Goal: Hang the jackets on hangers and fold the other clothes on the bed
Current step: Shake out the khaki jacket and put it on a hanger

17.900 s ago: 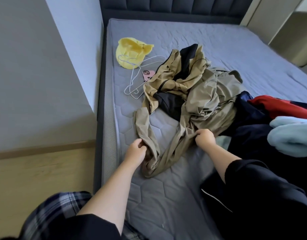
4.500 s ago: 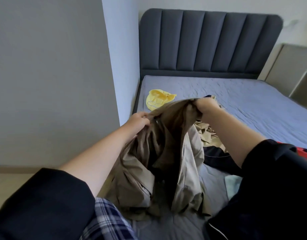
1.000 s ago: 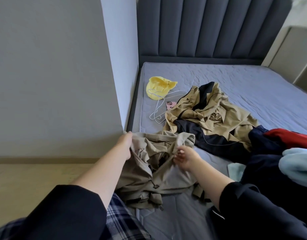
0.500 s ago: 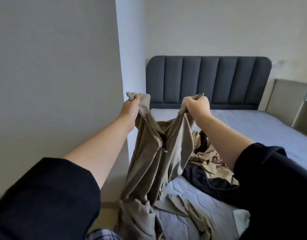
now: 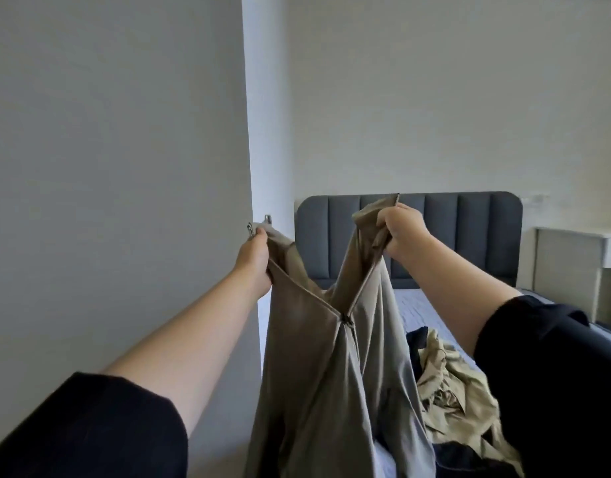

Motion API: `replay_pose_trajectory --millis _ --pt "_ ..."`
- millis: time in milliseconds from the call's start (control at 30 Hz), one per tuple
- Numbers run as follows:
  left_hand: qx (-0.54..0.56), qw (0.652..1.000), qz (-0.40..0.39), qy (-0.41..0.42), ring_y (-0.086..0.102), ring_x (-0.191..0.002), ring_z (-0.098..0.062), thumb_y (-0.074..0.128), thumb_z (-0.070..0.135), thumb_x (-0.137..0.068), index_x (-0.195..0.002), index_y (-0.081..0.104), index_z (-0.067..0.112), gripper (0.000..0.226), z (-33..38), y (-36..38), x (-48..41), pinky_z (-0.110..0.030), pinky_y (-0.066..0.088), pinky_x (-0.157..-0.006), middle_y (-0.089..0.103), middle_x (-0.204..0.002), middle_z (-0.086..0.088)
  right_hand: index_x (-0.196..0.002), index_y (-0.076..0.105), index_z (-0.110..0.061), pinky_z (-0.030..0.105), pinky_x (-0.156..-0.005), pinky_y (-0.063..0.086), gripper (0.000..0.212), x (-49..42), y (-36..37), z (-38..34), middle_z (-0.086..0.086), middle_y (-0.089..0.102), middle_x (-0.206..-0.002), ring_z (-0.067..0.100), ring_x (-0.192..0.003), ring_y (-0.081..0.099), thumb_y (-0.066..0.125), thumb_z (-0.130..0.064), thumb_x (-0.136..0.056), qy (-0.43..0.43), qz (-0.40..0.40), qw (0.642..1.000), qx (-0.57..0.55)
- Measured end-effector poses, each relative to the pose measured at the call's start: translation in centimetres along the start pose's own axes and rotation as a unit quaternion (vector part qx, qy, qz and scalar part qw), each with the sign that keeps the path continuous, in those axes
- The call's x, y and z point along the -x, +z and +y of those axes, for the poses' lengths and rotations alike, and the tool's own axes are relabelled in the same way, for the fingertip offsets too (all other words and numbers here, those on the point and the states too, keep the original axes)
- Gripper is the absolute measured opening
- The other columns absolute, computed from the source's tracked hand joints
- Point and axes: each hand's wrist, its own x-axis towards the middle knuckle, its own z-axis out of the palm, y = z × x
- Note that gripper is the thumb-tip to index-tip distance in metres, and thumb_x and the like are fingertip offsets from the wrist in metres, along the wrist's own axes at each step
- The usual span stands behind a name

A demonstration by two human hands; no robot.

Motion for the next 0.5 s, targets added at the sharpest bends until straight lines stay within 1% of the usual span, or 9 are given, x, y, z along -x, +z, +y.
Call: replay_pose_trajectory --millis 67,167,233,267,333,367,433,467,500 --pt "0.044 0.999 -0.003 0.018 0.056 -0.108 -0.016 0.038 0.04 -0.102 -0.126 0.059 0.027 0.035 0.3 -0.2 -0.4 -0.039 0.042 -0.106 0.057 -0.119 -0.001 -0.083 0.061 -0.01 0.037 -0.072 0.051 0.032 -0.4 -0.3 -0.3 0.013 0.061 -0.082 0.025 -0.075 0.059 0.039 0.013 -0.081 0.023 0.001 0.999 -0.038" --pt "0.056 0.995 -0.086 0.009 0.065 -0.097 -0.013 0.039 0.065 -0.091 -0.09 0.073 0.034 0.046 0.5 -1.4 0.3 -0.039 0.047 -0.094 0.072 -0.097 0.002 -0.095 0.061 -0.009 0.039 -0.078 0.056 0.025 -0.3 -0.5 -0.6 0.014 0.065 -0.09 0.027 -0.08 0.064 0.046 0.009 -0.085 0.04 -0.02 0.996 -0.076" --pt "0.006 0.994 -0.102 -0.023 0.056 -0.12 -0.015 0.031 0.075 -0.086 -0.123 0.06 0.032 0.064 -1.1 -3.2 0.5 -0.042 0.039 -0.101 0.064 -0.124 0.003 -0.106 0.06 -0.007 0.042 -0.084 0.055 0.028 -0.2 -0.2 -0.6 0.015 0.066 -0.099 0.03 -0.09 0.065 0.048 0.007 -0.085 0.046 -0.037 0.994 -0.095" --pt "-0.044 0.996 -0.058 -0.051 0.046 -0.131 -0.016 0.029 0.073 -0.089 -0.138 0.045 0.028 0.069 -2.8 -4.5 0.6 -0.045 0.031 -0.107 0.052 -0.14 0.002 -0.105 0.06 -0.007 0.043 -0.086 0.055 0.028 0.0 0.1 -0.3 0.015 0.065 -0.101 0.03 -0.091 0.064 0.047 0.008 -0.086 0.048 -0.042 0.992 -0.107" --pt "-0.222 0.965 0.043 -0.131 0.041 -0.132 -0.023 0.033 0.054 -0.098 -0.142 0.039 0.018 0.057 -7.0 -7.3 1.4 -0.046 0.024 -0.111 0.044 -0.144 -0.004 -0.096 0.059 -0.009 0.042 -0.084 0.055 0.025 0.5 0.5 0.2 0.015 0.065 -0.097 0.029 -0.086 0.064 0.045 0.009 -0.085 0.051 -0.041 0.99 -0.123" --pt "-0.301 0.934 0.032 -0.19 0.049 -0.122 -0.024 0.037 0.042 -0.099 -0.131 0.049 0.015 0.044 -9.4 -8.7 2.0 -0.045 0.027 -0.11 0.053 -0.133 -0.007 -0.093 0.059 -0.009 0.04 -0.081 0.055 0.024 0.7 0.8 0.7 0.014 0.064 -0.093 0.027 -0.082 0.064 0.045 0.009 -0.086 0.057 -0.036 0.99 -0.123" --pt "-0.351 0.878 -0.073 -0.316 0.064 -0.079 -0.02 0.042 0.022 -0.098 -0.099 0.06 0.009 0.022 -13.3 -10.2 3.5 -0.035 0.046 -0.093 0.069 -0.088 -0.008 -0.091 0.059 -0.008 0.038 -0.078 0.055 0.021 1.1 1.3 1.7 0.014 0.064 -0.091 0.026 -0.08 0.063 0.047 0.009 -0.086 0.07 -0.023 0.991 -0.112" --pt "-0.349 0.862 -0.1 -0.354 0.063 -0.063 -0.019 0.042 0.012 -0.097 -0.091 0.06 0.007 0.02 -14.7 -10.3 4.1 -0.03 0.051 -0.081 0.068 -0.072 -0.008 -0.092 0.059 -0.008 0.039 -0.081 0.055 0.02 1.4 1.5 2.2 0.014 0.063 -0.093 0.026 -0.082 0.062 0.048 0.008 -0.086 0.079 -0.022 0.991 -0.11" --pt "-0.361 0.849 -0.118 -0.368 0.061 -0.057 -0.02 0.041 0.004 -0.095 -0.091 0.06 0.006 0.019 -15.5 -10.0 4.7 -0.027 0.053 -0.071 0.065 -0.067 -0.009 -0.091 0.058 -0.008 0.04 -0.084 0.054 0.02 1.5 1.7 2.6 0.015 0.063 -0.094 0.027 -0.083 0.062 0.048 0.008 -0.086 0.085 -0.022 0.99 -0.112"
